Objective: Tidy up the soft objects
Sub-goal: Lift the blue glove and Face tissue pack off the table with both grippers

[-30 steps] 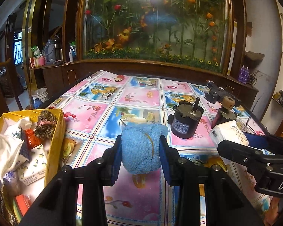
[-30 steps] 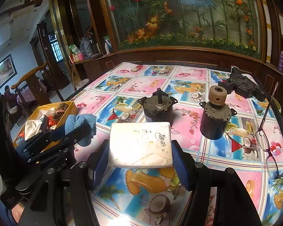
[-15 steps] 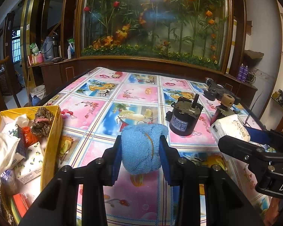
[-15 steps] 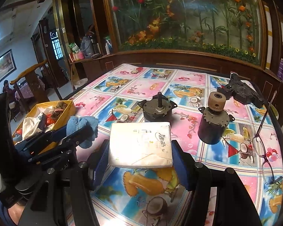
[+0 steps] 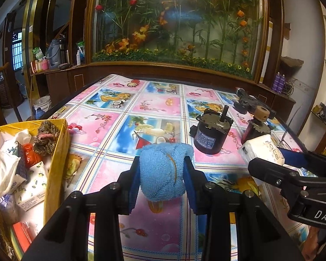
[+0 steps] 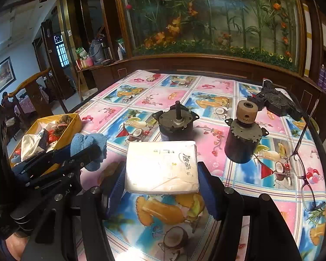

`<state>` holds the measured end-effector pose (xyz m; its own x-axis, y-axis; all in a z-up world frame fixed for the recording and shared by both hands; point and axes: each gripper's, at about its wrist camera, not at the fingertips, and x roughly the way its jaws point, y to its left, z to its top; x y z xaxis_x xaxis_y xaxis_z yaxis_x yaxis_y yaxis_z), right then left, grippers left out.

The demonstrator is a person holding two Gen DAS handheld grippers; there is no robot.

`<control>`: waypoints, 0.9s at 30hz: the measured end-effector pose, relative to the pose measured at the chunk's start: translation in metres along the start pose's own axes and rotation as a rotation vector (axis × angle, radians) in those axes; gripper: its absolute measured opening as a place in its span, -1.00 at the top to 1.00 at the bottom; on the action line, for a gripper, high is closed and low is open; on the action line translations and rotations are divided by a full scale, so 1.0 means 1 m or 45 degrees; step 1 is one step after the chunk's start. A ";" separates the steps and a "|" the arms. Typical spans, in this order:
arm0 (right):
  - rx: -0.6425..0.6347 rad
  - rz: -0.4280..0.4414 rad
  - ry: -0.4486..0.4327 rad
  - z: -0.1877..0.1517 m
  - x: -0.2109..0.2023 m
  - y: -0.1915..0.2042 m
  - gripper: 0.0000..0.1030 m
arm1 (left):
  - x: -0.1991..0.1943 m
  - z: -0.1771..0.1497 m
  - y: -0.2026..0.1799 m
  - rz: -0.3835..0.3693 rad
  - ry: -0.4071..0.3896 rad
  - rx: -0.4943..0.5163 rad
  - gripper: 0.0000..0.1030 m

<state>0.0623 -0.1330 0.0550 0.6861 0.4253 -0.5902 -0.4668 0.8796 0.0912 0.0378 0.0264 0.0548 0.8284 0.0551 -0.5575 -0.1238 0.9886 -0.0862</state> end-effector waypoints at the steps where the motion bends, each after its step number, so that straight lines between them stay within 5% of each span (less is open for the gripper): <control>1: 0.001 -0.001 -0.003 0.001 -0.001 0.000 -0.31 | 0.000 0.000 0.000 0.003 0.000 0.000 0.31; 17: 0.058 -0.025 0.019 0.001 0.004 -0.008 -0.31 | 0.003 0.002 0.007 -0.039 0.037 -0.058 0.31; 27: 0.010 0.000 -0.023 0.006 -0.007 0.024 -0.31 | -0.059 0.014 0.041 -0.116 0.040 -0.108 0.31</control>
<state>0.0493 -0.1141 0.0661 0.6961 0.4290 -0.5756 -0.4625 0.8812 0.0976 -0.0084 0.0652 0.0952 0.8210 -0.0402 -0.5695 -0.0955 0.9738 -0.2065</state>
